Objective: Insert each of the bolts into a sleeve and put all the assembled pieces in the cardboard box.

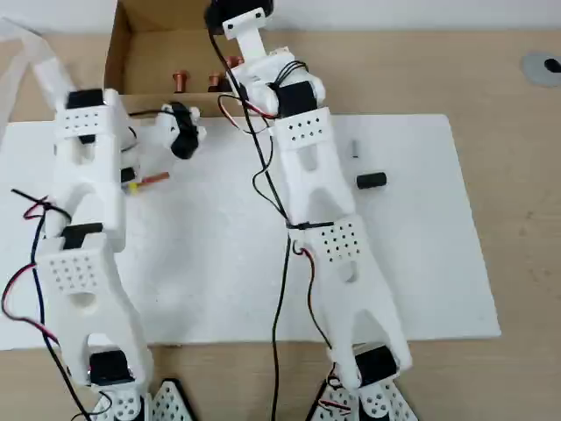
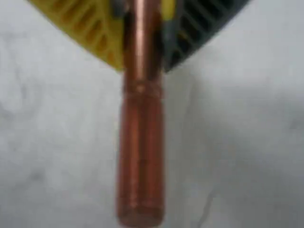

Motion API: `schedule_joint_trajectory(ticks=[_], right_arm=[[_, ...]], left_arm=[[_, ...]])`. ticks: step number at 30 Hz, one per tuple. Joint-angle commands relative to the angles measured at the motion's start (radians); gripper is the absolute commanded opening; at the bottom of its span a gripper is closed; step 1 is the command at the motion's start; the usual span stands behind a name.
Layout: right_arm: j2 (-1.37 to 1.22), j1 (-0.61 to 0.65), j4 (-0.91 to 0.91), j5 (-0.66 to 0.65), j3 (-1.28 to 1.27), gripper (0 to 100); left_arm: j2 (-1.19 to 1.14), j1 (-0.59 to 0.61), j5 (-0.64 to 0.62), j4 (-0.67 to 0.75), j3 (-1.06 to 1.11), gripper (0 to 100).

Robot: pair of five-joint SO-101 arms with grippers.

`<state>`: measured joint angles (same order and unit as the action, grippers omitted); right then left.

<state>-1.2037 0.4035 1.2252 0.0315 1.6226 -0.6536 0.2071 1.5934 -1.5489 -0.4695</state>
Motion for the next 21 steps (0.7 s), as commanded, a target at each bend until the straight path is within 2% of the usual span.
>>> schedule_joint_trajectory(ticks=[1,8,10,14,17,18,21], right_arm=[[0.107,-0.018,0.002,-0.005,0.044,24.2],[0.102,-0.019,0.005,-0.005,0.039,24.2],[0.102,-0.018,0.02,-0.006,0.039,24.2],[0.101,-0.016,0.061,-0.006,0.039,24.2],[0.102,-0.016,0.066,-0.006,0.042,24.2],[0.104,-0.016,0.066,-0.006,0.042,24.2],[0.105,-0.016,0.066,-0.006,0.042,24.2]], left_arm=[[-0.021,-0.017,0.094,0.041,-0.012,6],[-0.047,-0.017,0.091,0.063,-0.012,11],[-0.047,-0.017,0.046,0.06,-0.04,13],[-0.027,-0.021,-0.193,-0.04,-0.256,17],[-0.012,-0.011,-0.27,-0.203,-0.419,17],[-0.007,-0.011,-0.315,-0.209,-0.431,17],[0.024,-0.003,-0.566,-0.206,-0.45,17]])
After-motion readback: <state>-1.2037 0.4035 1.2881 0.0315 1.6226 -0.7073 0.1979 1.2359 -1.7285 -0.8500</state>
